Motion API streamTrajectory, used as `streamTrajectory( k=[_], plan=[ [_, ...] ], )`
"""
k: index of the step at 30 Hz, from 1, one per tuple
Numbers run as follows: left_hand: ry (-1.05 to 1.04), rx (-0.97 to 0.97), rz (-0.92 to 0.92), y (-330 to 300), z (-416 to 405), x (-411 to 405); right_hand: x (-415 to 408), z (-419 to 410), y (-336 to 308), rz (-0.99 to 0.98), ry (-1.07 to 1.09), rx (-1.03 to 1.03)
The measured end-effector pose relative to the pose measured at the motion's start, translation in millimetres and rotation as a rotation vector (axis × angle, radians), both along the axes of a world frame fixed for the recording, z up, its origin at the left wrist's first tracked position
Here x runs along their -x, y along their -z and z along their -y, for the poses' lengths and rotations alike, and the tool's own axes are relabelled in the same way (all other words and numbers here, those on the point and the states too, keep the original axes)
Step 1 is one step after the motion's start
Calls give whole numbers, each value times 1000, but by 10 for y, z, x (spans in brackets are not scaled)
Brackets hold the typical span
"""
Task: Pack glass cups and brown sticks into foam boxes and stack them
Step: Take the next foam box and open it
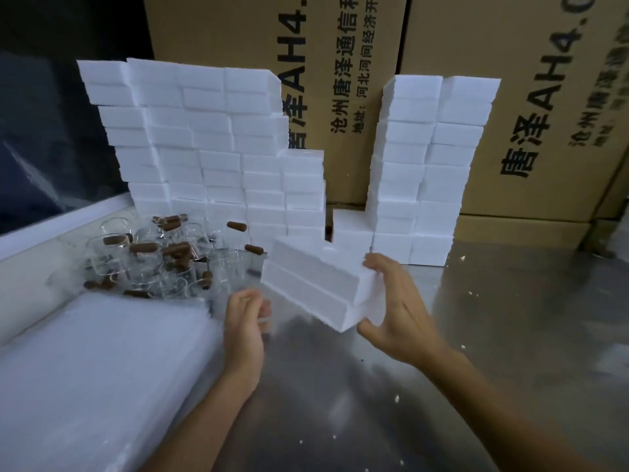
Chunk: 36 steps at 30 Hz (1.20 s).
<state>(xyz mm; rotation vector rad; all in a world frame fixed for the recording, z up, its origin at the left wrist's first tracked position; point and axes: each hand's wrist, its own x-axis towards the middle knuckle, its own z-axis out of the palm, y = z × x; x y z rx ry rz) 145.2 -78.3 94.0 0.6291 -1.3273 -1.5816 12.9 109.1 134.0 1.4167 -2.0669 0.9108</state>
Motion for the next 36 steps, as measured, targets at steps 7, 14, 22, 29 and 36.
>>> streamTrajectory(
  k=[7, 14, 22, 29, 36],
  plan=[
    [7, 82, 66, 1, -22, -191, -247, -49, 392, 262, -144, -55],
    [-34, 195, 201, 19, -46, -181, -258, -53, 502, 282, 59, -30],
    [-7, 147, 205, 52, 15, -155, -256, -130, 470, 735, -145, 166],
    [386, 164, 122, 3, 60, -247, -259, -147, 418, 837, -109, 138],
    [296, 271, 474, 16, 76, -236, -224, -108, 438, 799, 81, 113]
  ],
)
